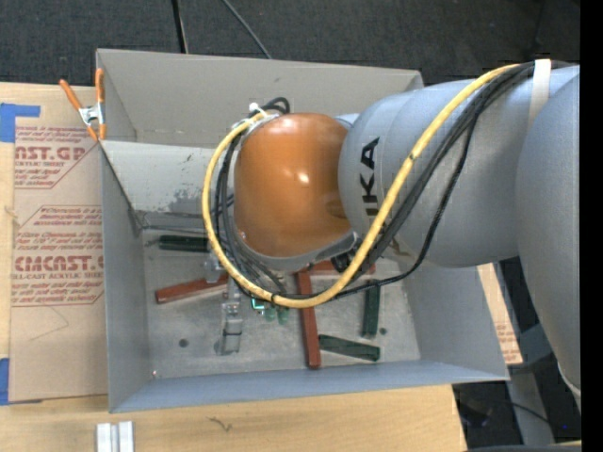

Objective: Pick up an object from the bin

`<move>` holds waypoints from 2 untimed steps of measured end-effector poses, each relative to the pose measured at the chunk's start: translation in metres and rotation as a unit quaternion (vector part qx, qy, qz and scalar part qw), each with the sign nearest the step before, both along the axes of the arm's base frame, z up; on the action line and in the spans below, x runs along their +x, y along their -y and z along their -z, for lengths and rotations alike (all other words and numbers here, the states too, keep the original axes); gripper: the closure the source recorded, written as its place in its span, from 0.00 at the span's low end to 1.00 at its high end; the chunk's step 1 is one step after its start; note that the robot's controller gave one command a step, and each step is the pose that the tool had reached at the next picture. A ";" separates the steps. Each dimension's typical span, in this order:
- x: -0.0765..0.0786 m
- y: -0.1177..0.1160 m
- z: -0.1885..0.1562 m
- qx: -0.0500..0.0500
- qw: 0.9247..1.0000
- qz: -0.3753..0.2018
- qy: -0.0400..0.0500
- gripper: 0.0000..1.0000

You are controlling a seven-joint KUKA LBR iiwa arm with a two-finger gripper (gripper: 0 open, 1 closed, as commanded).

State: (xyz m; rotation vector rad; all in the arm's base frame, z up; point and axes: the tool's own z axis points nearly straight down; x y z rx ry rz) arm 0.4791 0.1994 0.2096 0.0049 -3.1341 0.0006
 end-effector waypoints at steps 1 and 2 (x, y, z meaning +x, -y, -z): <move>0.089 0.002 0.145 0.000 0.999 -0.046 0.003 0.00; 0.089 0.001 0.145 0.001 0.999 -0.046 0.004 0.00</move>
Offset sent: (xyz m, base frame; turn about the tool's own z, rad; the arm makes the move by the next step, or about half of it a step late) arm 0.0889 -0.0015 -0.1396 -0.0923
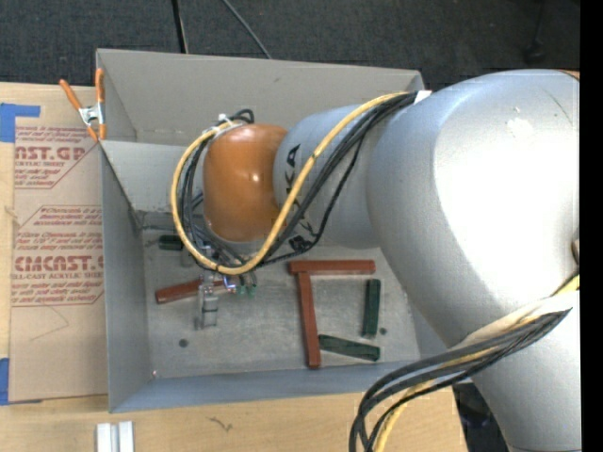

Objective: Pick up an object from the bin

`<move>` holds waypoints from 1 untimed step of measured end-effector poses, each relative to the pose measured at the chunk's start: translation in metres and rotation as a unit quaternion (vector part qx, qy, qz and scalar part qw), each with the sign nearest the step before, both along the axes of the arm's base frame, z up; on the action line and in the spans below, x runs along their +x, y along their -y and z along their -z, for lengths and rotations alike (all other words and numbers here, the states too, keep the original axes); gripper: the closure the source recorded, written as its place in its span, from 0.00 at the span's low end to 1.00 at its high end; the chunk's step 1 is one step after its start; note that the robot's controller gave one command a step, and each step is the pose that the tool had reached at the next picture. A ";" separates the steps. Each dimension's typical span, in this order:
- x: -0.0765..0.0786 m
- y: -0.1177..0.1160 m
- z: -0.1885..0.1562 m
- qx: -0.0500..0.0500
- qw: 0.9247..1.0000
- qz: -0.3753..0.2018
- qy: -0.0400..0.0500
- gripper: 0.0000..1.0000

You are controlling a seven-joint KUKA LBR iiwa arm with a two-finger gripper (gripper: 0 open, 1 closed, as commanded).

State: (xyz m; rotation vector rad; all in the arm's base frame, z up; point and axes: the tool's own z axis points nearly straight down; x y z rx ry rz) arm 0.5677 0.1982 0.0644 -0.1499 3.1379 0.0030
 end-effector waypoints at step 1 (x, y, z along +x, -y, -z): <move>0.000 -0.001 0.000 0.000 1.000 0.000 0.000 0.00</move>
Offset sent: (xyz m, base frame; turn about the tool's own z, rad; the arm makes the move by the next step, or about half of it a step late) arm 0.0000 0.0000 0.0000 0.0000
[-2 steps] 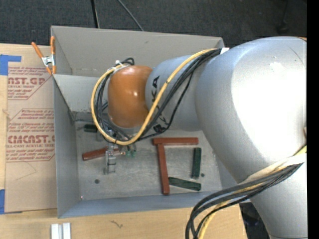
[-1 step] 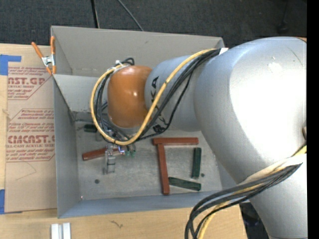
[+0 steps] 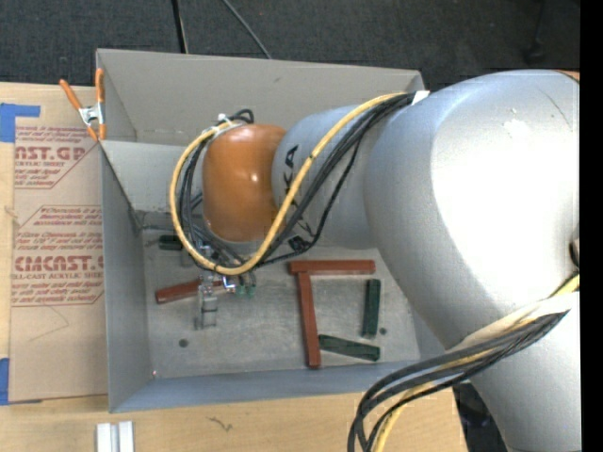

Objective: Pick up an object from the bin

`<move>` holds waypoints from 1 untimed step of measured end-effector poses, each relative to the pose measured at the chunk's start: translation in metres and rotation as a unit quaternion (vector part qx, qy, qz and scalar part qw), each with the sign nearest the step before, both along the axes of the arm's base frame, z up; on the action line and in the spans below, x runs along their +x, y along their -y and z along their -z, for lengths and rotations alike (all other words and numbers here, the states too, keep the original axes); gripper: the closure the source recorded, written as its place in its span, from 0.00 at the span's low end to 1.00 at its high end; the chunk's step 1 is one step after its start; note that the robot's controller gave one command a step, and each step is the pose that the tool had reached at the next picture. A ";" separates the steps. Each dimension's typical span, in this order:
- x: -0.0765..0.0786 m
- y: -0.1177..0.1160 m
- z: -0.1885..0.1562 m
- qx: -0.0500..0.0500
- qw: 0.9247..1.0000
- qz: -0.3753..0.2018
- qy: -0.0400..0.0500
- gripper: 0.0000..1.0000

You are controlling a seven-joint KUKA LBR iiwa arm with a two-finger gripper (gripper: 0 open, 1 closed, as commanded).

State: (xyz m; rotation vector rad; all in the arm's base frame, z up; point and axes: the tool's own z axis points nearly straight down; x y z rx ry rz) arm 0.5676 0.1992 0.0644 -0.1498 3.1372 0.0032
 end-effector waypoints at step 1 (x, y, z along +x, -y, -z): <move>0.000 -0.001 0.000 0.000 1.000 0.000 0.000 0.00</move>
Offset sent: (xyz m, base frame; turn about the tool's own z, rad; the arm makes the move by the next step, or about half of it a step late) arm 0.0000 0.0000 0.0000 0.0000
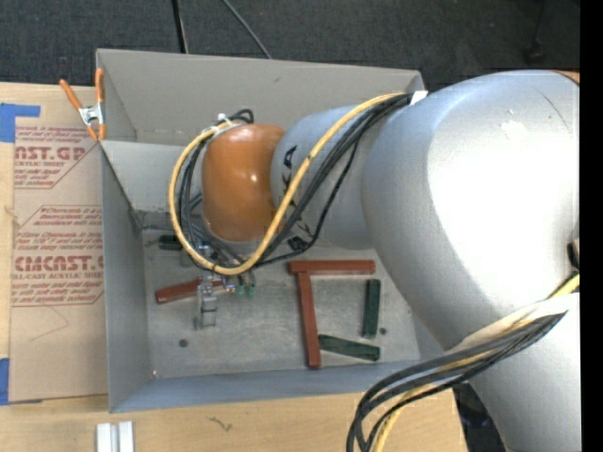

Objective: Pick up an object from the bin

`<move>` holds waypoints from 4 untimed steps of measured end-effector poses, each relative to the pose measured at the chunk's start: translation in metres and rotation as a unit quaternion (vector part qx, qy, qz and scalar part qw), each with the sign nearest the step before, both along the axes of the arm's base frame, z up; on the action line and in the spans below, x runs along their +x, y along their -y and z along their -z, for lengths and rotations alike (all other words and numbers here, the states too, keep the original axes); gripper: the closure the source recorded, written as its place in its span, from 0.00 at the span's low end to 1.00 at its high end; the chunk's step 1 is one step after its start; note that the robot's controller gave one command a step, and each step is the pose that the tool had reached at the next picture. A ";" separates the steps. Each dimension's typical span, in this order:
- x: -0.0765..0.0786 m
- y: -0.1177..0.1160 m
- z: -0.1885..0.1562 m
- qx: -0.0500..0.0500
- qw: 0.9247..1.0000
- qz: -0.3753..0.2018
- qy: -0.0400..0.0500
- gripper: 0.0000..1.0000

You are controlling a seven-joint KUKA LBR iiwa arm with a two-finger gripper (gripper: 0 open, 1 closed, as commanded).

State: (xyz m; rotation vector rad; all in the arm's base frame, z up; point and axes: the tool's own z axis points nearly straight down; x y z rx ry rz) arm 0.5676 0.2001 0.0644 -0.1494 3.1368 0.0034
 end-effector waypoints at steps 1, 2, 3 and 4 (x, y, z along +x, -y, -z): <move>0.000 -0.001 0.000 0.000 1.000 0.000 0.000 0.00; 0.001 -0.001 -0.001 0.000 1.000 0.000 0.000 1.00; 0.001 -0.002 -0.020 0.000 1.000 0.000 0.001 1.00; 0.003 -0.003 -0.097 0.001 1.000 0.000 0.004 1.00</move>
Offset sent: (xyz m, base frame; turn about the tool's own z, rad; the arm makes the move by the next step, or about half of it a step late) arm 0.0000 0.0000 0.0000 0.0000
